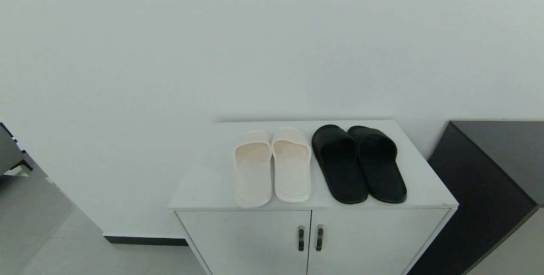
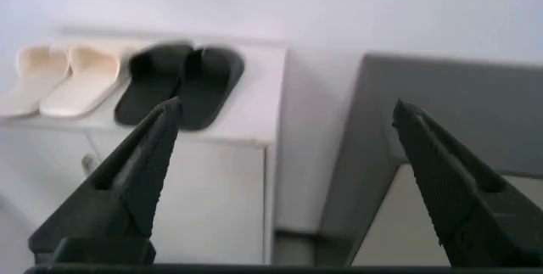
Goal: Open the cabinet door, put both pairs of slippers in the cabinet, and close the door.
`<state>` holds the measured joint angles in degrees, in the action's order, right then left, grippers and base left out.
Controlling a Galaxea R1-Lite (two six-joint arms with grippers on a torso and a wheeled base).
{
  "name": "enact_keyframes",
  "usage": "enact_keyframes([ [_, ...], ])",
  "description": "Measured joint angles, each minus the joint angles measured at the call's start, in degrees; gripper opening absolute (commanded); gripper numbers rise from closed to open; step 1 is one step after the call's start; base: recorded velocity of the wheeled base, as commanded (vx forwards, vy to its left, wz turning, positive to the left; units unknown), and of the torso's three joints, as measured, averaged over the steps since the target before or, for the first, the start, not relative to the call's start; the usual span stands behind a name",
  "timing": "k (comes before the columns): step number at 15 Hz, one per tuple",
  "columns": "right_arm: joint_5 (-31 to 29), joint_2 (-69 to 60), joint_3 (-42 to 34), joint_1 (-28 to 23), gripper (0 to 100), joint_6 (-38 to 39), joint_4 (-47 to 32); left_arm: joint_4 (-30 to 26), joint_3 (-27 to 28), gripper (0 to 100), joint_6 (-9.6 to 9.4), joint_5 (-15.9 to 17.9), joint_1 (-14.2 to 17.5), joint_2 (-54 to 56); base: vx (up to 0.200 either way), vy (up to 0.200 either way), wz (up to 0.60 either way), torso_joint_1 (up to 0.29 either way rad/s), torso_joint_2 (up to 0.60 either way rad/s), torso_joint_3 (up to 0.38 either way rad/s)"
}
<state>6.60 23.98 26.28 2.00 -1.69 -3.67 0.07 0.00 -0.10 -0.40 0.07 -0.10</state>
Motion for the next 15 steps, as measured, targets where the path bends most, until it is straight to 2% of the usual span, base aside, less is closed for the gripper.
enact_keyframes([
  [2,-0.99,10.72,0.84,8.02,100,5.24,3.57,0.00,0.00,0,0.02,-0.02,0.00,0.00,0.000,0.000,0.00,0.000,0.00,0.000],
  [5,-9.33,26.21,1.26,22.75,100,13.63,13.96,0.00,0.00,0,0.00,-0.02,0.00,0.00,0.000,0.000,0.00,0.000,0.00,0.000],
  [8,-18.30,42.08,3.07,32.78,100,16.86,24.00,0.00,0.00,0,-0.01,0.07,0.00,0.00,0.000,0.000,0.00,0.000,0.00,0.000],
  [11,-27.50,55.95,7.31,38.02,100,17.97,32.90,0.04,0.00,0,-0.01,0.09,0.02,0.00,0.000,0.000,0.00,0.000,0.00,0.000],
  [15,-38.50,70.67,15.53,40.36,100,18.31,37.80,-0.02,0.00,0,0.07,0.00,0.00,0.00,0.000,0.000,0.00,0.000,0.00,0.000],
])
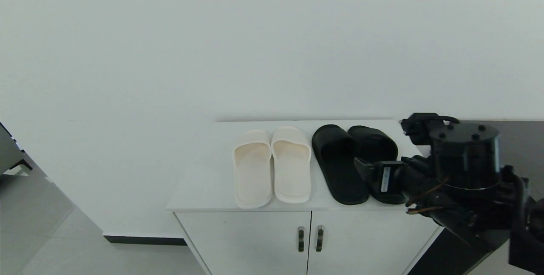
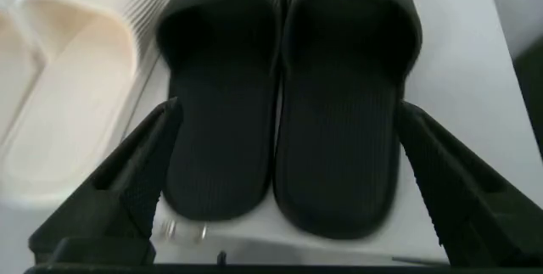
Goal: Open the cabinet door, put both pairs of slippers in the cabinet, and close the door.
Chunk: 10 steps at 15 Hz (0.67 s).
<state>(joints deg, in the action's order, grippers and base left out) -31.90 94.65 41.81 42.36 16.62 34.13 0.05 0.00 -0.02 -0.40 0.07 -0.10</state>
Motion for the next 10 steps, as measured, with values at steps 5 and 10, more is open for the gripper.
enact_keyframes([
  [5,-3.82,11.82,7.79,-2.23,100,-0.45,3.08,0.02,0.00,0,0.02,-0.02,0.00,0.00,0.000,0.000,0.00,0.000,0.00,0.000],
  [10,-3.57,16.74,11.57,-4.69,100,-2.36,5.00,0.02,0.00,0,0.02,-0.02,0.00,0.00,0.000,0.000,0.00,0.000,0.00,0.000],
])
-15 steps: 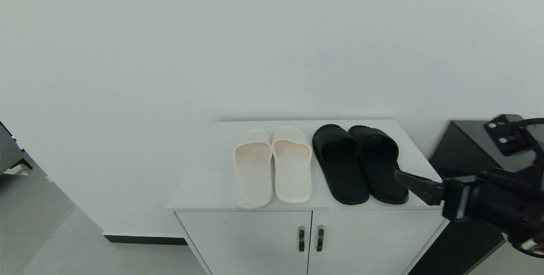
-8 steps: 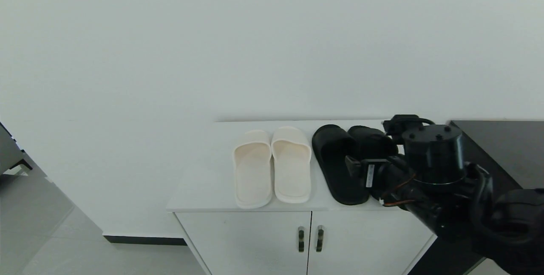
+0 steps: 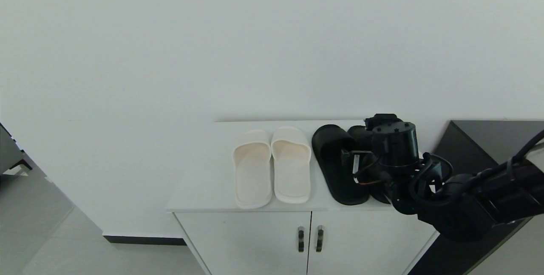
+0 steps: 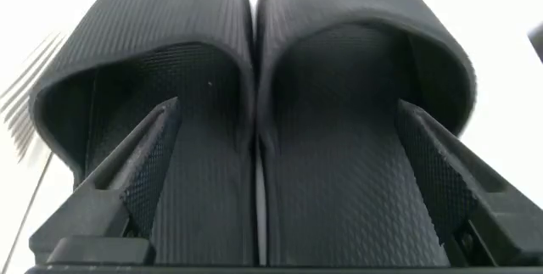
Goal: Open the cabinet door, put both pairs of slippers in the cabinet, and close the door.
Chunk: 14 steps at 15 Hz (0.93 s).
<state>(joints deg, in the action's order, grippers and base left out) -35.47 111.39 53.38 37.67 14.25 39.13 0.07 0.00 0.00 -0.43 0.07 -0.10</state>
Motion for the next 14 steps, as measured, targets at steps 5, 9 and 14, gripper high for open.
enact_keyframes([
  [5,2.47,3.55,5.88,-0.52,100,-1.21,0.48,0.00,0.00,0,0.00,0.02,-0.02,0.00,0.000,0.000,0.00,0.000,0.00,0.000],
  [9,2.57,6.47,8.57,-0.84,100,-1.32,0.48,0.00,0.00,0,0.00,0.02,-0.05,0.00,0.000,0.000,0.00,0.000,0.00,0.000],
  [14,2.68,7.85,9.18,-2.06,100,-1.45,0.52,0.00,0.00,0,0.00,0.00,0.00,0.00,0.000,0.000,0.00,0.000,0.00,0.000],
])
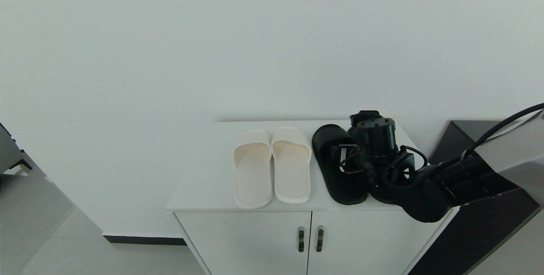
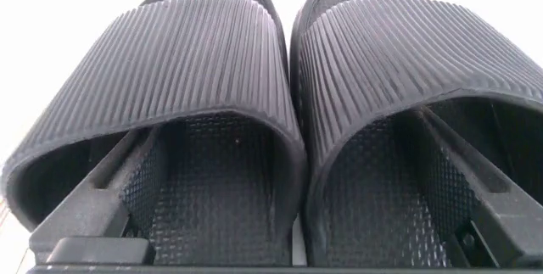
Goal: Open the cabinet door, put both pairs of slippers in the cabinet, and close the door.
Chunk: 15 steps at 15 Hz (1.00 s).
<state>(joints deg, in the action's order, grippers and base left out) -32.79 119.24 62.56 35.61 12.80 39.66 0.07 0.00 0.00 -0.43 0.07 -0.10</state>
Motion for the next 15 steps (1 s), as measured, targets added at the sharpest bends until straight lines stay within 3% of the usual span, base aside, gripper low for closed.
enact_keyframes([
  [2,0.09,0.74,1.18,-0.78,100,-0.07,0.00,0.00,0.00,0,0.00,0.00,0.00,0.00,0.000,0.000,0.00,0.000,0.00,0.000],
  [3,0.09,1.19,1.82,-1.13,0,-0.07,0.05,0.00,0.00,0,0.00,0.00,0.00,0.00,0.000,0.000,0.00,0.000,0.00,0.000],
  [11,0.61,0.35,3.08,-1.00,0,-1.72,1.62,0.00,0.00,0,0.00,0.05,0.00,0.00,0.000,0.000,0.00,0.000,0.00,0.000],
  [15,6.79,-10.01,-5.99,4.41,0,-2.35,1.62,0.00,0.00,0,0.00,0.05,0.00,0.00,0.000,0.000,0.00,0.000,0.00,0.000],
])
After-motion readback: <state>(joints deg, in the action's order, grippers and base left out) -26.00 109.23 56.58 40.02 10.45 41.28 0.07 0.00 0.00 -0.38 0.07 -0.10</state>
